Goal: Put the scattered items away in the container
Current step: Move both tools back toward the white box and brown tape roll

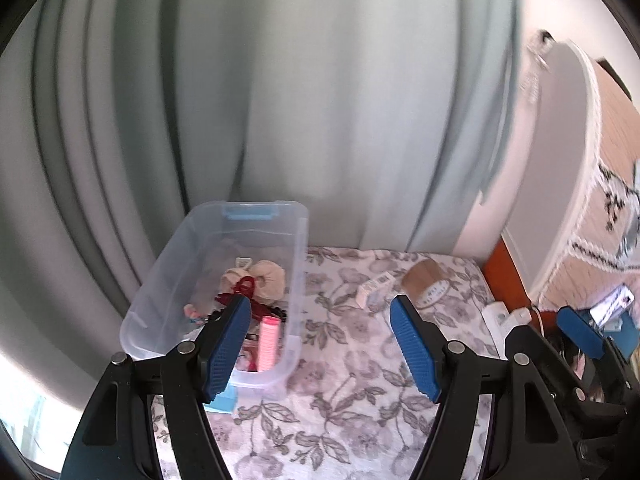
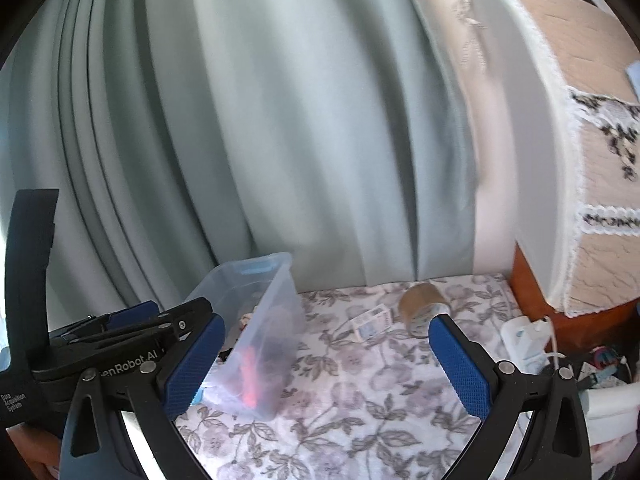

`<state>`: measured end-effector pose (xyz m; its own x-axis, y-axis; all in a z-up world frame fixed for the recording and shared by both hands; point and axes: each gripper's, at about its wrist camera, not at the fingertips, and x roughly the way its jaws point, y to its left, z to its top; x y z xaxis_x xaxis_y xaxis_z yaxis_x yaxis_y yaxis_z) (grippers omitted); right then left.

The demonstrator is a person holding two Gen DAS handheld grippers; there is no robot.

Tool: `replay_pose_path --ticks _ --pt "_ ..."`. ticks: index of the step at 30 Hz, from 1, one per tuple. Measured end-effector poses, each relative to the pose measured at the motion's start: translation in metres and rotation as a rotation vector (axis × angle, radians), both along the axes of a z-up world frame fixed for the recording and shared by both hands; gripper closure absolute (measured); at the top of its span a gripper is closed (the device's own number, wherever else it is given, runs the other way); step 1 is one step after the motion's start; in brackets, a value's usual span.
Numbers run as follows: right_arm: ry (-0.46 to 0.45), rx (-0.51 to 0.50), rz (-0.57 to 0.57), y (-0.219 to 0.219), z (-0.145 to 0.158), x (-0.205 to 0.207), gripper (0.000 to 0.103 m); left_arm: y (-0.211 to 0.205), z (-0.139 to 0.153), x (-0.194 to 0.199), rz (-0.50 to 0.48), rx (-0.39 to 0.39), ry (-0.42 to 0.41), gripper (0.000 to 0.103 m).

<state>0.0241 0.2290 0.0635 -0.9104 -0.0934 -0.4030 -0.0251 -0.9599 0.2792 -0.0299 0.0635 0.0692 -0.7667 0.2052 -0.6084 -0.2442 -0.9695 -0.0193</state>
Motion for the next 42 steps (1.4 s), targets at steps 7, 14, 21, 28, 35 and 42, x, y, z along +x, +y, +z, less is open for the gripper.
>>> replay_pose_path --ticks 7,14,21,28,35,42 --pt "0.008 -0.03 -0.016 0.031 -0.007 0.011 0.0 0.033 -0.002 0.007 -0.047 -0.045 0.0 0.03" --pt "-0.019 -0.053 -0.026 0.051 -0.022 0.014 0.0 0.055 -0.013 0.006 -0.078 -0.087 -0.022 0.03" --pt "-0.062 -0.05 -0.042 0.066 -0.039 0.008 0.0 0.075 -0.033 -0.003 -0.102 -0.118 -0.069 0.03" --pt "-0.142 -0.098 -0.044 0.079 -0.068 -0.008 0.0 0.087 -0.061 -0.02 -0.115 -0.128 -0.131 0.03" --pt "-0.206 -0.045 -0.065 0.084 -0.093 -0.028 0.0 0.096 -0.099 -0.044 -0.137 -0.118 -0.209 0.03" --pt "-0.305 -0.087 -0.07 0.094 -0.124 -0.063 0.0 0.104 -0.13 -0.074 -0.139 -0.127 -0.25 0.03"
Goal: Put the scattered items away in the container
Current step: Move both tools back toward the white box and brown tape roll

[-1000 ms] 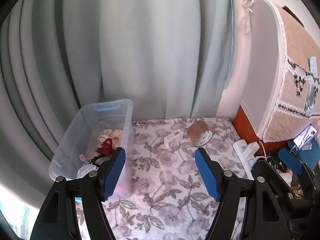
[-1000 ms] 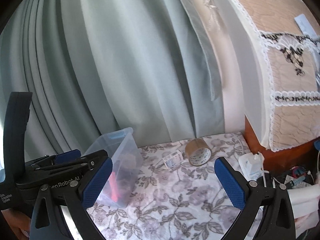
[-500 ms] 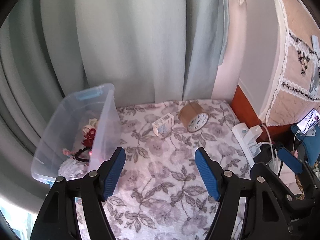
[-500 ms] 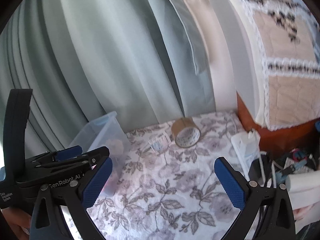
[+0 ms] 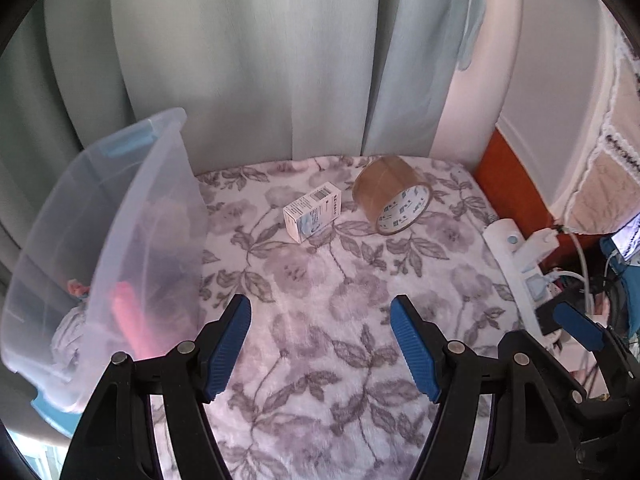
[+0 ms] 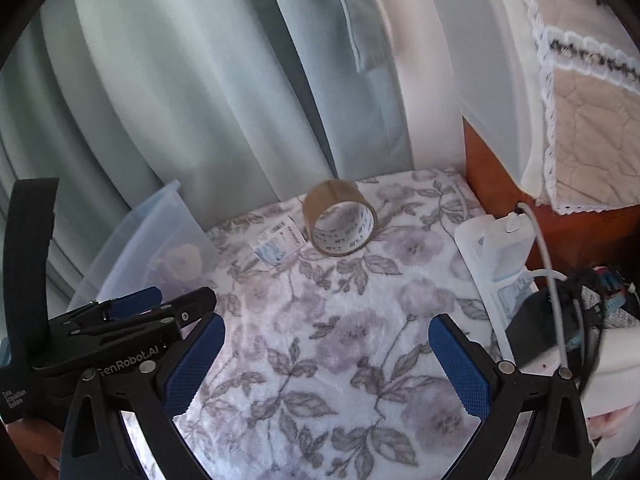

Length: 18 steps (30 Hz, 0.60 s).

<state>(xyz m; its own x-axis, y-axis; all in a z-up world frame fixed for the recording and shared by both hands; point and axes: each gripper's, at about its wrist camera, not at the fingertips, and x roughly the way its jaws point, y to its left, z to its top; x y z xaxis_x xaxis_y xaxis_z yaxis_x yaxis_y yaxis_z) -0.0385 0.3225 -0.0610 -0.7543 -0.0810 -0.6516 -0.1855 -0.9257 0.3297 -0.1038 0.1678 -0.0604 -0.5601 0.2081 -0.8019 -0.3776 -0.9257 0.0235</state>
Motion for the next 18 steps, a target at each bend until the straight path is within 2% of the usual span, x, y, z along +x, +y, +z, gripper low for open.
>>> replay_pose_path --ticks 4,8,11,18 --pt "-0.029 0.01 -0.007 0.003 -0.01 -0.019 0.0 0.002 -0.014 -0.017 0.017 0.005 -0.011 0.03" --pt "-0.055 -0.049 -0.02 0.013 -0.025 -0.038 0.0 0.006 -0.027 -0.039 0.02 0.04 -0.042 0.03" --pt "-0.064 -0.042 -0.032 0.016 -0.032 -0.053 0.0 0.011 -0.034 -0.053 0.018 0.033 -0.032 0.03" --pt "-0.081 -0.04 -0.028 0.022 -0.053 -0.087 0.0 0.017 -0.056 -0.085 0.015 0.073 -0.041 0.03"
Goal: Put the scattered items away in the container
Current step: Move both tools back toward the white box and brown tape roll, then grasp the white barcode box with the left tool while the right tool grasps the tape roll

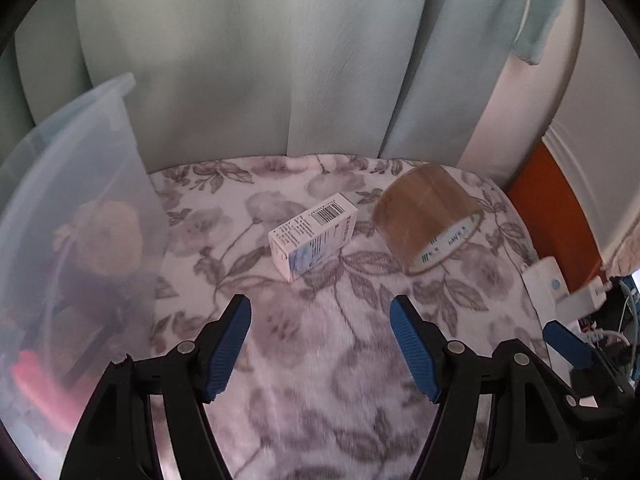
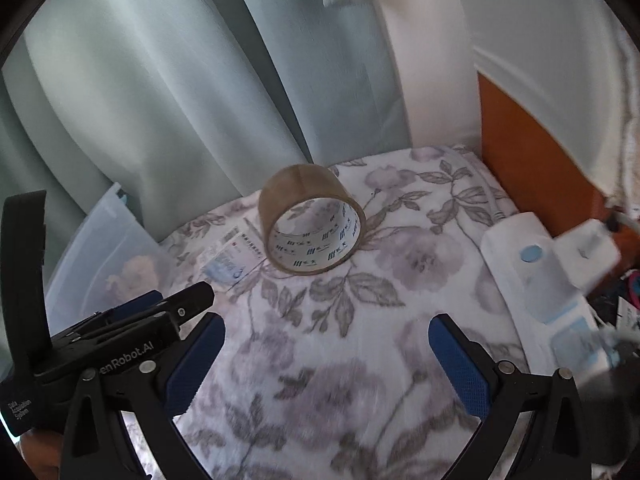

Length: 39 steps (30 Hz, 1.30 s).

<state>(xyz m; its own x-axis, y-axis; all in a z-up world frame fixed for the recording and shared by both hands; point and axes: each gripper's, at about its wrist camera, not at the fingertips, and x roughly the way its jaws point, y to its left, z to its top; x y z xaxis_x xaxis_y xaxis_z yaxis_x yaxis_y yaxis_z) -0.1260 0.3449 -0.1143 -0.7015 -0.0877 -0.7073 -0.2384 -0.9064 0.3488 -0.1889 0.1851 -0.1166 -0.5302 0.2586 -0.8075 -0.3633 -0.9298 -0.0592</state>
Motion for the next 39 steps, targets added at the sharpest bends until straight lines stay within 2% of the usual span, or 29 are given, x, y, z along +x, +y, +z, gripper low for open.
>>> replay_pose_path --ticks 7,15,23,25,29,34,39 --pt "-0.01 -0.029 -0.01 0.006 -0.02 -0.03 0.0 0.002 -0.02 -0.026 0.014 0.03 0.015 0.03" --pt "0.066 -0.118 -0.027 0.015 -0.022 -0.048 0.0 0.001 -0.033 -0.05 0.027 0.062 0.025 0.03" --pt "0.042 -0.117 -0.023 0.013 -0.034 -0.088 0.0 0.013 -0.041 -0.068 -0.001 0.071 0.027 0.034" --pt "0.041 -0.132 -0.023 0.014 -0.038 -0.095 0.0 0.014 -0.045 -0.071 0.0 0.087 0.013 0.041" --pt "0.059 -0.151 -0.02 0.014 -0.042 -0.105 0.0 0.017 -0.05 -0.076 0.007 0.114 0.002 0.047" --pt "0.079 -0.183 -0.051 0.015 -0.049 -0.118 0.0 0.023 -0.053 -0.084 0.013 0.158 -0.009 0.065" --pt "0.118 -0.162 -0.049 0.01 -0.054 -0.119 0.0 0.024 -0.06 -0.087 0.03 0.18 -0.013 0.069"
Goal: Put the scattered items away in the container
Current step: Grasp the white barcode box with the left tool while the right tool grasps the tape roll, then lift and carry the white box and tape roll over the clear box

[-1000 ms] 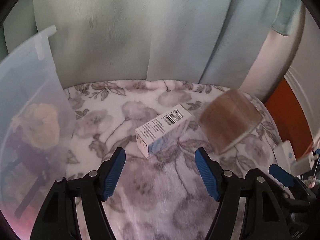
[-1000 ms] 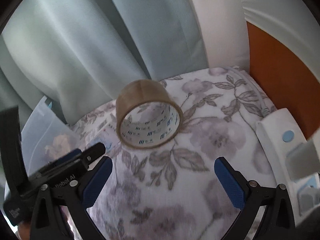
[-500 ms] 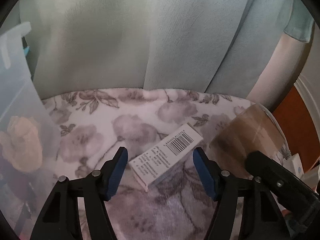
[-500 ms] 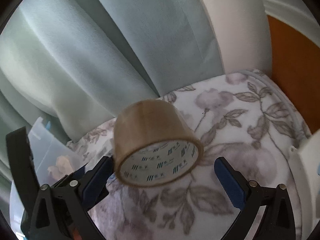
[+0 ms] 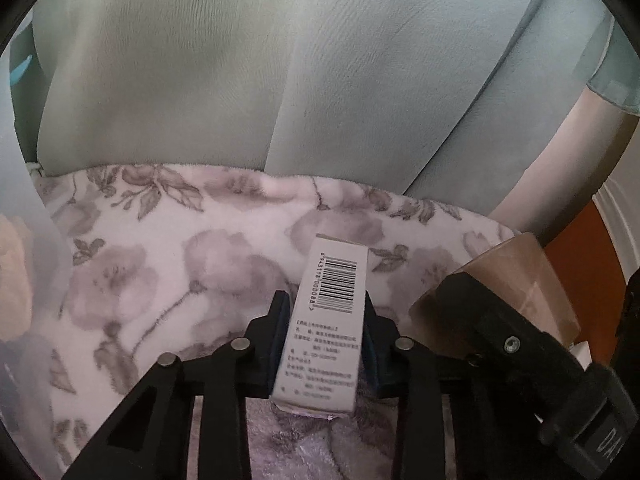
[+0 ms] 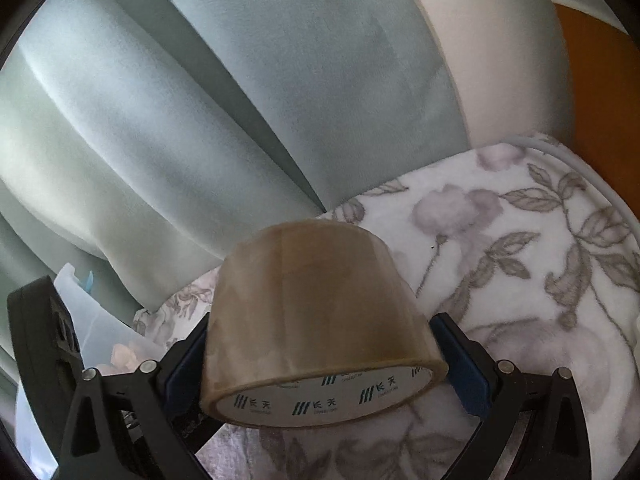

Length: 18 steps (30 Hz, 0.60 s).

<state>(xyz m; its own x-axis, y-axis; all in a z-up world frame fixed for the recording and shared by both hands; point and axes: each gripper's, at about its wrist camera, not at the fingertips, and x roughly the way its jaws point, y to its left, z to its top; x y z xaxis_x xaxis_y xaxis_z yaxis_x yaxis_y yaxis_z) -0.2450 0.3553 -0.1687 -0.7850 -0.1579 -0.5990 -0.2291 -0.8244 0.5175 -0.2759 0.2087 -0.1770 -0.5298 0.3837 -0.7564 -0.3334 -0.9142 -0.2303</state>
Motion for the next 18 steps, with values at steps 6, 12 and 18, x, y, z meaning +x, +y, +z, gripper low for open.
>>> replay_pose_path --ticks 6,12,18 --pt "0.008 -0.002 0.006 -0.002 -0.0015 -0.0023 0.0 -0.0041 -0.0039 -0.0011 0.017 0.041 0.008 0.069" --pt "0.017 -0.016 -0.001 -0.0014 -0.0024 -0.0005 0.003 -0.0058 -0.005 -0.0026 0.018 0.061 0.003 0.069" --pt "0.039 -0.049 0.006 -0.0005 -0.0048 0.0007 0.015 -0.0015 -0.0042 -0.0021 0.019 0.036 0.011 0.07"
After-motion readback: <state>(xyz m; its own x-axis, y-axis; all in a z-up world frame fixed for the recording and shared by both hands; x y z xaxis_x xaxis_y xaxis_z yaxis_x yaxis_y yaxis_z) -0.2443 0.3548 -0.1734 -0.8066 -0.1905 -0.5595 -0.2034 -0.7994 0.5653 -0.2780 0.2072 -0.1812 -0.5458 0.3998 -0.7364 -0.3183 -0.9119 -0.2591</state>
